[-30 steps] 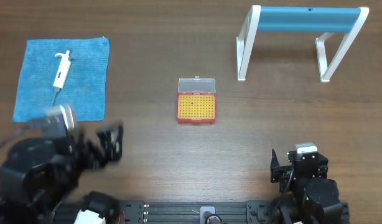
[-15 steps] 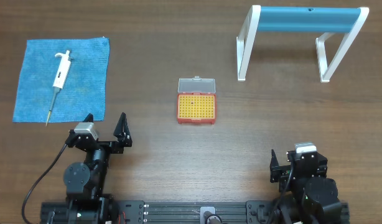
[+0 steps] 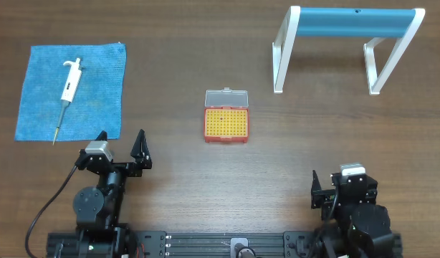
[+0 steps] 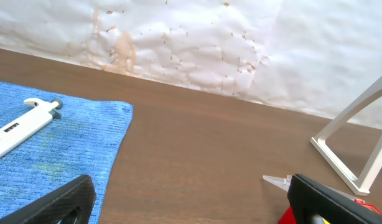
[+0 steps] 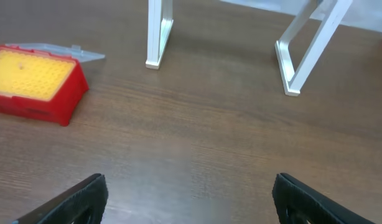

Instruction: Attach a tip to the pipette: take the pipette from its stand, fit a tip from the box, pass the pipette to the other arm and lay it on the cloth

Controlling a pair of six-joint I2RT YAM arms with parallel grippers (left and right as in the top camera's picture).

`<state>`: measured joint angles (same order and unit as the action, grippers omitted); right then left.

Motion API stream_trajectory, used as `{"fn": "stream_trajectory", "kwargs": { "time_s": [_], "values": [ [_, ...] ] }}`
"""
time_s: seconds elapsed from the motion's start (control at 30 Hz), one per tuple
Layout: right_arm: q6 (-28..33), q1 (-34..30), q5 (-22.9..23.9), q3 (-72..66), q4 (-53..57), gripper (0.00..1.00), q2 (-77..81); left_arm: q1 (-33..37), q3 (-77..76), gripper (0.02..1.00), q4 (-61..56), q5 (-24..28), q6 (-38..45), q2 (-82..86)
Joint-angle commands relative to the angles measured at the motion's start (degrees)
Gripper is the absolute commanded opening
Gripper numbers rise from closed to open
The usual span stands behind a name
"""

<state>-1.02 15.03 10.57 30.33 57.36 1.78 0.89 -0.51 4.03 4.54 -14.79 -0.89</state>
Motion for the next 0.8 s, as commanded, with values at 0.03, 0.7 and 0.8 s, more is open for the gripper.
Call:
{"fn": "stream_trajectory", "kwargs": {
  "time_s": [0.03, 0.7, 0.8],
  "values": [
    [-0.4, -11.4, -2.5, -13.4, -40.3, 0.86, -0.2, 0.2, 0.2, 1.0, 0.3, -0.9, 0.7, 0.7],
    [0.4, -14.1, -7.9, -30.1, -53.5, 0.862, -1.7, 0.2, 0.2, 1.0, 0.3, -0.9, 0.7, 0.7],
    [0.4, -14.1, -7.9, -30.1, -53.5, 0.86, -1.7, 0.2, 0.2, 1.0, 0.3, -0.9, 0.7, 0.7]
  ]
}}
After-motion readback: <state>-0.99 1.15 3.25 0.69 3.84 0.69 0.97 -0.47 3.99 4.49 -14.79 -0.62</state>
